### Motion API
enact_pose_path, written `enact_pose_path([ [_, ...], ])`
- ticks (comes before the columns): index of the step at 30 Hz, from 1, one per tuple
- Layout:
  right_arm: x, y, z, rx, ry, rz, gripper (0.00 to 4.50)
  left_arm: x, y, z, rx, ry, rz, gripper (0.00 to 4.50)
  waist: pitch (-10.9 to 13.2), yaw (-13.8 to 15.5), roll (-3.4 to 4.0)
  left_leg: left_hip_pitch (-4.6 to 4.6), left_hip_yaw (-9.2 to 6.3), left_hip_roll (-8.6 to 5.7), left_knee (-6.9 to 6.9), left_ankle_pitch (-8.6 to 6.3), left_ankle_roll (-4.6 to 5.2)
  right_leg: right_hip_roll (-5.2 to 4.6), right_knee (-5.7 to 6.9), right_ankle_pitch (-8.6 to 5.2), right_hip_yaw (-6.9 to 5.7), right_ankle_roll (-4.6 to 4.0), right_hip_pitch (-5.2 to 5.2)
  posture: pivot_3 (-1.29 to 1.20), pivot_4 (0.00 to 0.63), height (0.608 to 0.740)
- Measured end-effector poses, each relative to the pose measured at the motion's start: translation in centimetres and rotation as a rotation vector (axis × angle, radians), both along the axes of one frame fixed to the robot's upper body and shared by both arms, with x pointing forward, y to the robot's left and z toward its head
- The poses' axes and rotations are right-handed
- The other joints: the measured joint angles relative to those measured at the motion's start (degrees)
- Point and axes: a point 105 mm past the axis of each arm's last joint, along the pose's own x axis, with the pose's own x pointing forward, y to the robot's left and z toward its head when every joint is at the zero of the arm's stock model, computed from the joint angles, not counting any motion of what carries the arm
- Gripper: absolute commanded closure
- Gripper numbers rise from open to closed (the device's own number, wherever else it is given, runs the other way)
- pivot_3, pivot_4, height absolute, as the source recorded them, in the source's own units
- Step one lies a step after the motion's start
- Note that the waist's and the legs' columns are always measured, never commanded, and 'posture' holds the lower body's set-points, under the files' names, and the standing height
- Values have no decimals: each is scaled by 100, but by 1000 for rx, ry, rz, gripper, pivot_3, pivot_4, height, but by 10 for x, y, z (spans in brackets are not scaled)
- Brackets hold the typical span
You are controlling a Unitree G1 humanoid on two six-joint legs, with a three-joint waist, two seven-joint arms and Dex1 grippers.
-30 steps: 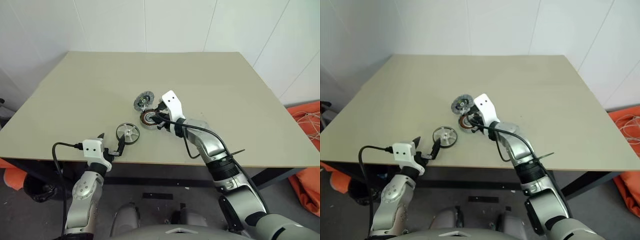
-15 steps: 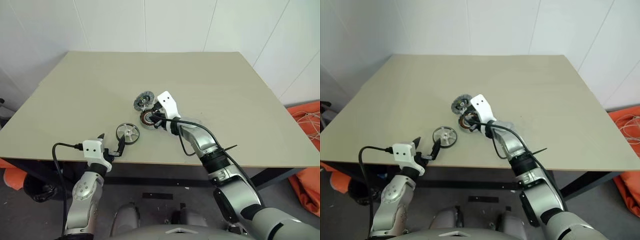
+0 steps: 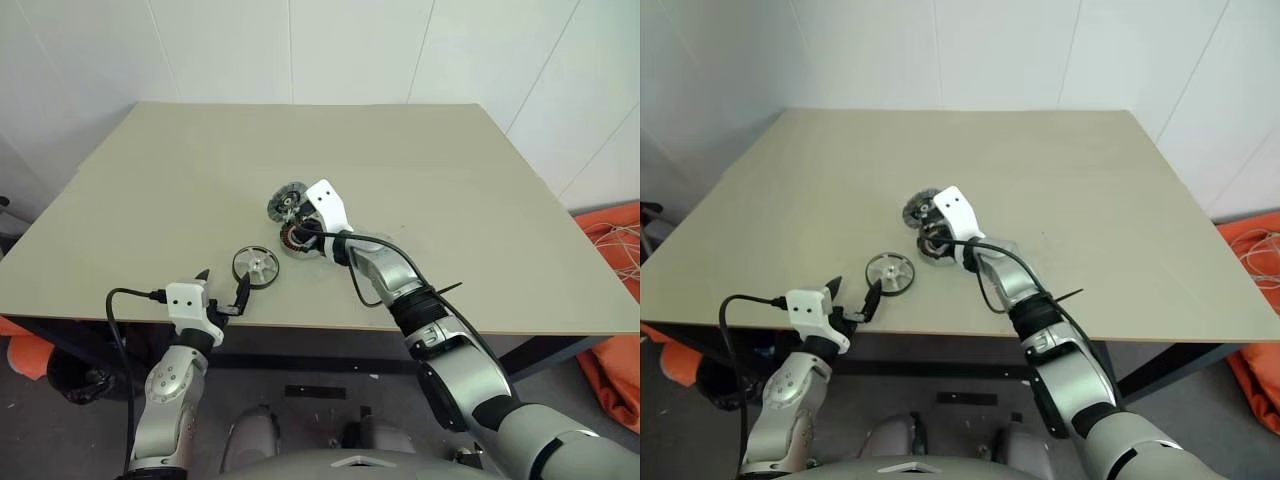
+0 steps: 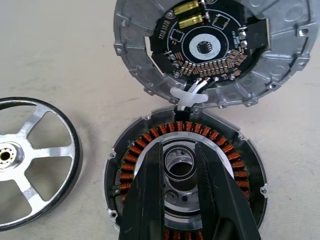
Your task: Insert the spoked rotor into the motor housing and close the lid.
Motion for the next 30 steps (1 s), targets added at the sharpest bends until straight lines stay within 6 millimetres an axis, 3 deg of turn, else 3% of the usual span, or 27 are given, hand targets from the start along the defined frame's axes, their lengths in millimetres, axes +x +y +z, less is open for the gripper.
enact_pose_path([
  [13, 4, -9, -6, -20, -3, -30, 3935, 0, 0, 0, 1, -3, 1, 0, 0, 0, 0, 1, 0, 0, 1, 0, 0, 0, 3, 0, 0, -1, 0, 0, 0, 740],
  [25, 2, -3, -4, -9, -4, -11, 42, 0, 0, 1, 0, -4, 0, 0, 0, 3, 0, 1, 0, 0, 1, 0, 0, 0, 3, 0, 0, -1, 1, 0, 0, 740],
  [28, 3, -3, -1, -1, -9, -15, 431, 0, 0, 1, -1, -4, 0, 0, 0, 3, 0, 1, 0, 0, 3, 0, 0, -1, 4, 0, 0, -1, 1, 0, 0, 740],
  [30, 4, -4, 2, 12, -16, -23, 1076, 0, 0, 1, -3, -3, 0, 0, 0, 1, 0, 1, 0, 0, 3, 0, 0, 0, 5, 0, 0, -1, 0, 0, 0, 740],
])
